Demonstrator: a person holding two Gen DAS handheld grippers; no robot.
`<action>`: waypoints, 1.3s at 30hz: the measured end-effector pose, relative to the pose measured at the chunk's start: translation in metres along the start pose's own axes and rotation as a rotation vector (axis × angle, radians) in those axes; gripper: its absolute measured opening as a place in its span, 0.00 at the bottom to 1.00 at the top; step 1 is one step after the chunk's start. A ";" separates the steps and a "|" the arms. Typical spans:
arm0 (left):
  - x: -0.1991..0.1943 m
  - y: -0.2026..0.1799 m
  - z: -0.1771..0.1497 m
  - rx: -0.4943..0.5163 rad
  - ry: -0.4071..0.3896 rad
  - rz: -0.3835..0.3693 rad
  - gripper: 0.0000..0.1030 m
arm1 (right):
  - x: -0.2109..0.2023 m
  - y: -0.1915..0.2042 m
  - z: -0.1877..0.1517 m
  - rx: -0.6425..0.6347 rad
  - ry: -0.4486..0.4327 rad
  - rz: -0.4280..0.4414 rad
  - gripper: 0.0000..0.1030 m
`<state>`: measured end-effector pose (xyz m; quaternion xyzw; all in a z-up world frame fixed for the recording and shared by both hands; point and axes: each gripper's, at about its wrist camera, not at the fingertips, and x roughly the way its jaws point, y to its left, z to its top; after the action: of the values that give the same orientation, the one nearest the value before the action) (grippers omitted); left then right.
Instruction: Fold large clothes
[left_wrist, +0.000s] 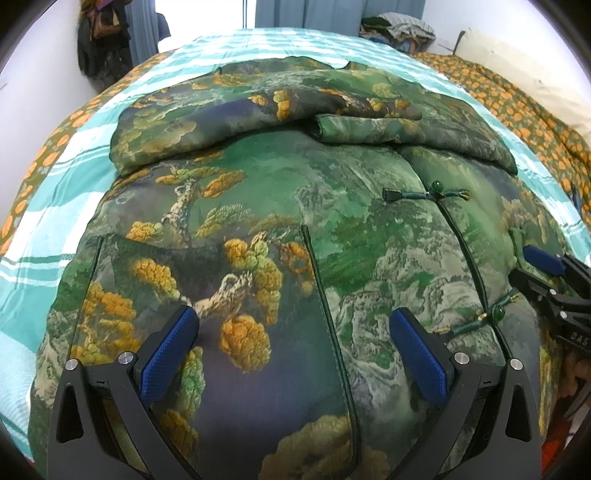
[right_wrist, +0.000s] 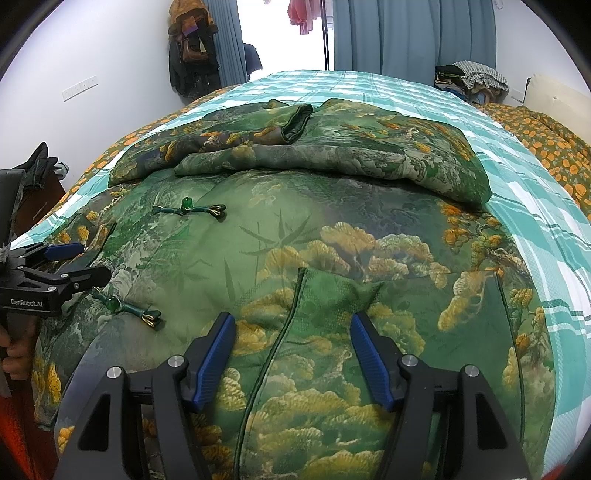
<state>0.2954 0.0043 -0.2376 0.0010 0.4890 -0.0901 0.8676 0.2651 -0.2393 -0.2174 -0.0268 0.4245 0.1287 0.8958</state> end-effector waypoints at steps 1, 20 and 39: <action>-0.002 0.000 -0.002 -0.001 0.004 -0.002 0.99 | 0.000 0.000 0.000 0.001 0.001 0.001 0.65; -0.007 -0.003 -0.008 0.017 0.014 -0.001 0.99 | 0.000 0.000 -0.001 -0.001 -0.001 -0.002 0.65; -0.016 -0.001 -0.014 0.022 0.041 0.002 0.99 | -0.001 -0.001 -0.001 -0.002 -0.001 -0.002 0.65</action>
<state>0.2753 0.0067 -0.2315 0.0130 0.5057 -0.0944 0.8575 0.2642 -0.2407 -0.2173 -0.0281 0.4237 0.1281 0.8963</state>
